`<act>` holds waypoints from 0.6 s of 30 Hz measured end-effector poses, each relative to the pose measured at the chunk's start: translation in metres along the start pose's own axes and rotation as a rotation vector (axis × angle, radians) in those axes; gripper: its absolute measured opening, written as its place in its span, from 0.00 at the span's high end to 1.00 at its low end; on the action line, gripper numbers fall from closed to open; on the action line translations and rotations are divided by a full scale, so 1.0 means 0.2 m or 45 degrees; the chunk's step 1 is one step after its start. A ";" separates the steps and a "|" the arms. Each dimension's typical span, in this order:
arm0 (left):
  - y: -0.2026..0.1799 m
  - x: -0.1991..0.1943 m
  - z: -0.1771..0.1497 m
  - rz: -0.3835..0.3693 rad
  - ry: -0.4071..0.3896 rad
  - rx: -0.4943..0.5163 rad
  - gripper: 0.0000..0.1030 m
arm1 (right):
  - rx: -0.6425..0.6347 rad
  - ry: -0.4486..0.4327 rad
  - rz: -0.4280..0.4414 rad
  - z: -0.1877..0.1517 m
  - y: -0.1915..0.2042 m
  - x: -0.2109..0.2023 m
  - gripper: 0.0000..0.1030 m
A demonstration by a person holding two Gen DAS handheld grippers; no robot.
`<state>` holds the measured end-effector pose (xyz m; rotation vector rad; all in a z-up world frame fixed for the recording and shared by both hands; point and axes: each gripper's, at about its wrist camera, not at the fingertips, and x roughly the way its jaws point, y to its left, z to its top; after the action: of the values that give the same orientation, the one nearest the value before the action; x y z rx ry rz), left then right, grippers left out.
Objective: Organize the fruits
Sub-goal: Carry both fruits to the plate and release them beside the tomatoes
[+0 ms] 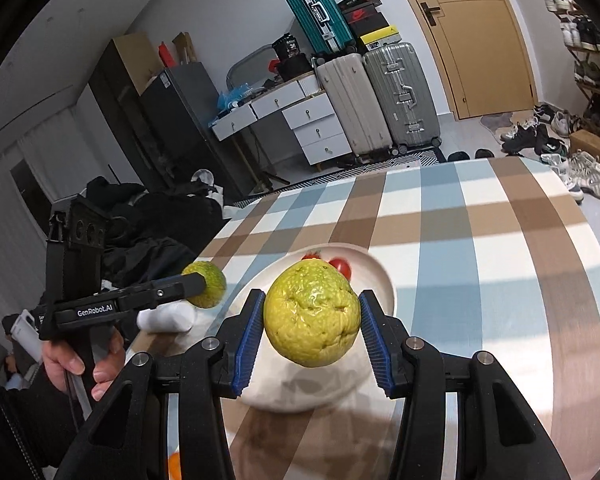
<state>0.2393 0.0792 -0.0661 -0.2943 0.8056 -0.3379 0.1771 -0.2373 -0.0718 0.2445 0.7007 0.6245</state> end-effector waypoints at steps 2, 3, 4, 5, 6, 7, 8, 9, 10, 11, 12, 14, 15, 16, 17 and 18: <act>0.05 0.05 0.04 0.017 -0.005 -0.006 0.50 | -0.010 0.020 -0.009 0.05 -0.02 0.09 0.53; 0.08 0.07 0.07 0.033 -0.012 -0.011 0.50 | -0.019 0.027 -0.020 0.06 -0.03 0.13 0.53; 0.10 0.10 0.07 0.036 -0.009 -0.017 0.50 | -0.034 0.044 -0.037 0.08 -0.04 0.18 0.53; 0.12 0.13 0.09 0.031 -0.002 -0.027 0.50 | -0.041 0.059 -0.046 0.09 -0.04 0.22 0.53; 0.13 0.16 0.10 0.031 0.000 -0.033 0.50 | -0.045 0.071 -0.054 0.10 -0.05 0.26 0.53; 0.15 0.20 0.11 0.034 0.006 -0.033 0.50 | -0.050 0.087 -0.063 0.10 -0.06 0.31 0.53; 0.15 0.23 0.12 0.031 0.011 -0.030 0.50 | -0.054 0.102 -0.067 0.11 -0.07 0.35 0.53; 0.15 0.26 0.12 0.028 0.016 -0.025 0.50 | -0.053 0.113 -0.063 0.10 -0.07 0.38 0.53; 0.16 0.28 0.13 0.027 0.018 -0.016 0.50 | -0.047 0.124 -0.053 0.10 -0.09 0.41 0.53; 0.16 0.31 0.14 0.027 0.023 -0.006 0.50 | -0.047 0.128 -0.058 0.10 -0.09 0.43 0.53; 0.15 0.33 0.13 0.024 0.029 -0.001 0.50 | -0.052 0.133 -0.070 0.10 -0.10 0.45 0.53; 0.15 0.39 0.14 0.007 0.052 0.007 0.50 | -0.063 0.145 -0.102 0.09 -0.11 0.49 0.53; 0.15 0.41 0.14 0.007 0.058 0.013 0.50 | -0.066 0.150 -0.105 0.08 -0.11 0.50 0.53; 0.15 0.43 0.14 0.009 0.064 0.023 0.50 | -0.071 0.155 -0.107 0.08 -0.11 0.51 0.53; 0.14 0.45 0.13 0.007 0.071 0.032 0.50 | -0.079 0.159 -0.111 0.07 -0.11 0.52 0.53; 0.14 0.46 0.13 0.004 0.076 0.037 0.50 | -0.093 0.163 -0.121 0.07 -0.11 0.53 0.53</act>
<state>0.3227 0.0705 -0.1190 -0.2569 0.8589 -0.3563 0.2593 -0.1897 -0.1264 0.1034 0.8062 0.5769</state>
